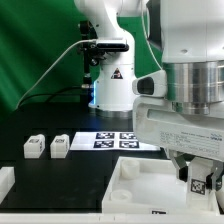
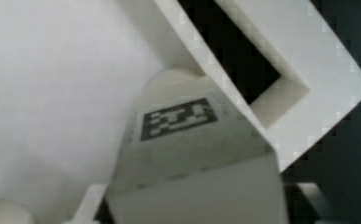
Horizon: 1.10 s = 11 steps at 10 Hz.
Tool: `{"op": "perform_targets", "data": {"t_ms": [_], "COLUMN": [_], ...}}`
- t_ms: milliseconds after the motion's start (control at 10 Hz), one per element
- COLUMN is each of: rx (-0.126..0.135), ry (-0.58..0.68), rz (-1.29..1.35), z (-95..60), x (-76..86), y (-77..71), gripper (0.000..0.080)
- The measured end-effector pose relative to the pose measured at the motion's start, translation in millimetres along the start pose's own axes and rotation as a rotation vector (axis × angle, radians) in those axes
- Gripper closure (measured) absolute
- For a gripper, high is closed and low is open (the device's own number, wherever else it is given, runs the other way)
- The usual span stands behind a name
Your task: Assemble one leg
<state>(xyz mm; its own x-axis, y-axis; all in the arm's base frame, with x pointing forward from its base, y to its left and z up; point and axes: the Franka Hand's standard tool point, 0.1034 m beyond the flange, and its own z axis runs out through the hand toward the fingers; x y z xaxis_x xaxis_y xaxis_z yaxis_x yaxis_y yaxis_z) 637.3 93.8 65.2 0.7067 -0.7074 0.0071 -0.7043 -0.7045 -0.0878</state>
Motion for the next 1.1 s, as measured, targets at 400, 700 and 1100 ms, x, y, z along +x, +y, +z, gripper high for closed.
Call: {"op": "perform_targets", "data": {"t_ms": [400,700,1100], "rx": [0.001,0.018,0.021], "ry": [0.0,0.006,0.008], "rz": [-0.002,0.0,0.001], "z": [0.1,-11.4,-13.6], "x": [-0.1,2.2,1.7], "y": [0.0,-4.3,-5.7], "gripper": [0.0268,0.0154,0.015]}}
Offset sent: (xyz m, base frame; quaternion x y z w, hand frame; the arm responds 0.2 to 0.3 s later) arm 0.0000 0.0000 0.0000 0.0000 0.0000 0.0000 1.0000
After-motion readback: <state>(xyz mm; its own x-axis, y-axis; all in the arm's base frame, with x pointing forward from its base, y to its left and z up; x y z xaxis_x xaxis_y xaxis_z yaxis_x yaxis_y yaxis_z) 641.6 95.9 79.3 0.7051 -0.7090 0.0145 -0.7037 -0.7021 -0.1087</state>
